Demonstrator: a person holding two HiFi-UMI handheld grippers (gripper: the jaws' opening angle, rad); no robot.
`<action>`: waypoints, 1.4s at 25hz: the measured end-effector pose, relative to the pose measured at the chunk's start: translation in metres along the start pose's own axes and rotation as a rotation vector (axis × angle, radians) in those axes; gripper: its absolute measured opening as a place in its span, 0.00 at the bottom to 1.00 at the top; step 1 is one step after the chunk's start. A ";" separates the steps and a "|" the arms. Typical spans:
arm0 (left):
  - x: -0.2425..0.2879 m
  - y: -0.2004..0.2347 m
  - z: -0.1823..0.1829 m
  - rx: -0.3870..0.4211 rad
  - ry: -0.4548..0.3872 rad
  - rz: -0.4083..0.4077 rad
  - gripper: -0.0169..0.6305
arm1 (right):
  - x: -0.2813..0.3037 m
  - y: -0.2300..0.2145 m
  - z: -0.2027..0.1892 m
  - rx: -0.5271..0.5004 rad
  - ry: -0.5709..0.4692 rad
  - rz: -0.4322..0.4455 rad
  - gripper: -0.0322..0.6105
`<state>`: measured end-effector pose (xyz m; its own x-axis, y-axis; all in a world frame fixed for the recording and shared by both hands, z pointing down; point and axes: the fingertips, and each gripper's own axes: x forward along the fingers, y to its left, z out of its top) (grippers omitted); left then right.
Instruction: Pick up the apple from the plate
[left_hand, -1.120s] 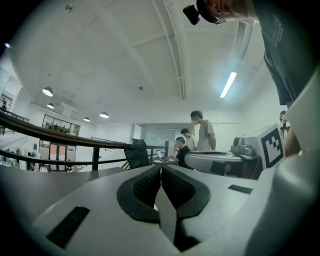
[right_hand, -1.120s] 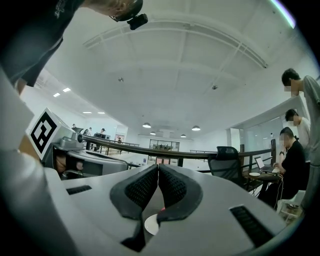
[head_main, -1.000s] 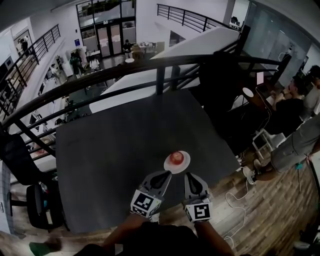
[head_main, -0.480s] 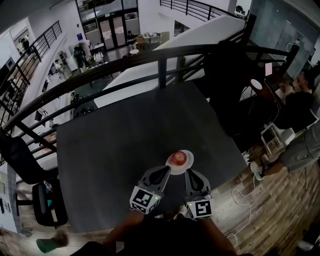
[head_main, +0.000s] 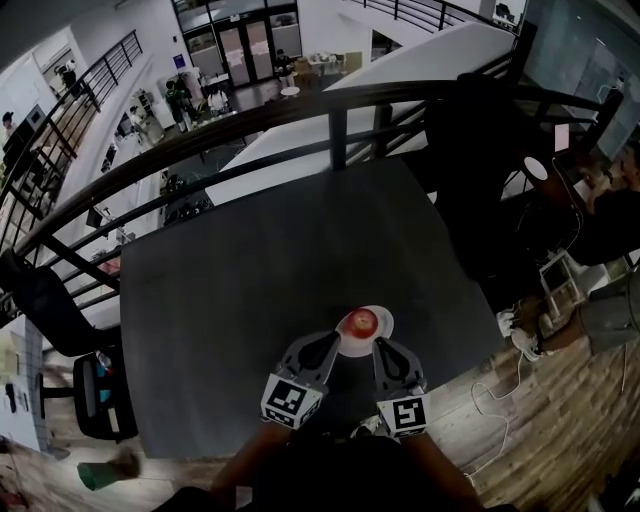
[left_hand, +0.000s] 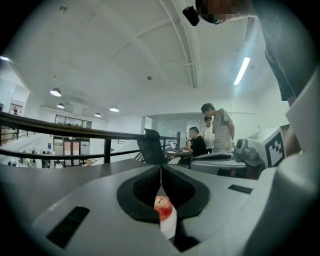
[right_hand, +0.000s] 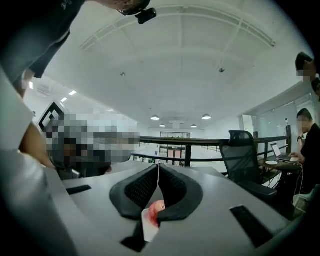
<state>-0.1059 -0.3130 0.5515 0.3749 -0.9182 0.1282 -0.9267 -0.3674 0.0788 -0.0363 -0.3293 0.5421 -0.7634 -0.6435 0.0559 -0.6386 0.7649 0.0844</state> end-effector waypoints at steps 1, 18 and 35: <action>0.002 0.001 -0.001 -0.003 -0.001 0.004 0.07 | 0.003 -0.001 -0.003 -0.001 0.009 0.008 0.09; 0.015 0.025 -0.044 -0.052 0.064 0.067 0.07 | 0.045 -0.006 -0.091 0.054 0.237 0.091 0.55; 0.028 0.047 -0.077 -0.097 0.129 0.132 0.07 | 0.084 -0.007 -0.163 0.078 0.428 0.176 0.68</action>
<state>-0.1374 -0.3443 0.6354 0.2566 -0.9285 0.2685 -0.9635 -0.2238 0.1468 -0.0805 -0.3934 0.7087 -0.7627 -0.4449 0.4694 -0.5204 0.8531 -0.0370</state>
